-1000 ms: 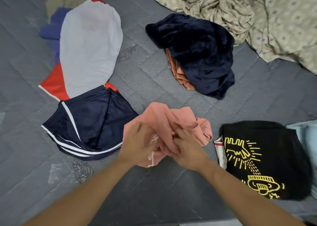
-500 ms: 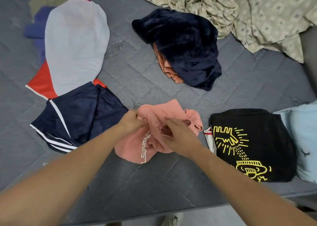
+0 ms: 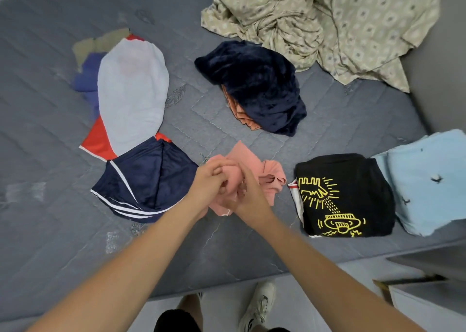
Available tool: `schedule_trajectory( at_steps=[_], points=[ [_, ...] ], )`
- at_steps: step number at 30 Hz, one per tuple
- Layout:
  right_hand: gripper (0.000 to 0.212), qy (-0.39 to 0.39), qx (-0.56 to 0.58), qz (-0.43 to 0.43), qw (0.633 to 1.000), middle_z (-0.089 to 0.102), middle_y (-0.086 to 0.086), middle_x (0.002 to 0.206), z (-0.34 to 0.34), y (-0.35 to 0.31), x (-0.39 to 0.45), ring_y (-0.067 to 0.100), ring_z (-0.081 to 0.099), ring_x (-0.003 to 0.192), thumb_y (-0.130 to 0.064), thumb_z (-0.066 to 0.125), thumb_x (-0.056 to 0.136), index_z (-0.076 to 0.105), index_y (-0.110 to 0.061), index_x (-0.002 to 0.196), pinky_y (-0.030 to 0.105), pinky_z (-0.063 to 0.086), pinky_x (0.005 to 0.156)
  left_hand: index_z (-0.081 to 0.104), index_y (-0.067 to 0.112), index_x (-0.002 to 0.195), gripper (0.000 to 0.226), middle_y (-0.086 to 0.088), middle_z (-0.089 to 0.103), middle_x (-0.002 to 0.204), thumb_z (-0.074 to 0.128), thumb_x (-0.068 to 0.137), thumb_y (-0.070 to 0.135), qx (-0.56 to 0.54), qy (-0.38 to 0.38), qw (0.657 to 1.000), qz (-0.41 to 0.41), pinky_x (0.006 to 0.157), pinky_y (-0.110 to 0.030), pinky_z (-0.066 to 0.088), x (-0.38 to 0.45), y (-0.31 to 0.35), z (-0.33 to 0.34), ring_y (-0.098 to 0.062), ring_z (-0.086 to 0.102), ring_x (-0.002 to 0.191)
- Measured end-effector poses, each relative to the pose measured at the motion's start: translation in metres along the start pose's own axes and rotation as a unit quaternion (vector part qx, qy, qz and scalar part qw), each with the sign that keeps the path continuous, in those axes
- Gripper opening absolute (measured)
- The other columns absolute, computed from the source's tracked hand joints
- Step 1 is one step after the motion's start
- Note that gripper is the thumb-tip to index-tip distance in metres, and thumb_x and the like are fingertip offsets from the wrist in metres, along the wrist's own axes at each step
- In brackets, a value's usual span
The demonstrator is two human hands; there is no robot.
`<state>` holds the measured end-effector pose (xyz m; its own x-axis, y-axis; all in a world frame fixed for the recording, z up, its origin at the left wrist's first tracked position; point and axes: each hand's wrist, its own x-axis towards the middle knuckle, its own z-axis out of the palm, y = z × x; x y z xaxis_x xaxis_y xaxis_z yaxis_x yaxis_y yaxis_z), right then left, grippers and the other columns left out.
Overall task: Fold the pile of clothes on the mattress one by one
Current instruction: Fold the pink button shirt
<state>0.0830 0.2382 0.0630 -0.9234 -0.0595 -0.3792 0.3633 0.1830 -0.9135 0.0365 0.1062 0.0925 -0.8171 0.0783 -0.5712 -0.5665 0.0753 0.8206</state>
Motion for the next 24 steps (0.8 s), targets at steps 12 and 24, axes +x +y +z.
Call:
schedule_trajectory(
  at_steps=[12,24],
  points=[
    [0.022,0.137,-0.102,-0.129,0.977,0.074,-0.011,0.094,-0.087,-0.185,-0.068,0.004,0.069,0.093,-0.007,0.064,0.095,0.075,-0.026,0.101,0.034,0.057,0.083,0.080,0.018,0.108,0.029,0.017,0.079,0.091,0.070,0.091,-0.003,0.210,0.025,0.936,0.279,0.086,-0.019,0.057,-0.134,0.178,0.027,0.003,0.073,0.091],
    [0.015,0.190,-0.283,-0.230,0.911,0.057,-0.006,0.081,-0.161,-0.376,-0.114,0.021,0.055,0.078,-0.021,0.063,0.070,0.055,-0.022,0.083,0.038,0.039,0.064,0.062,0.026,0.080,0.014,0.008,0.059,0.078,0.069,0.090,0.018,0.326,0.190,0.770,0.516,0.071,-0.036,0.039,-0.220,0.393,0.019,-0.019,0.057,0.079]
  ],
)
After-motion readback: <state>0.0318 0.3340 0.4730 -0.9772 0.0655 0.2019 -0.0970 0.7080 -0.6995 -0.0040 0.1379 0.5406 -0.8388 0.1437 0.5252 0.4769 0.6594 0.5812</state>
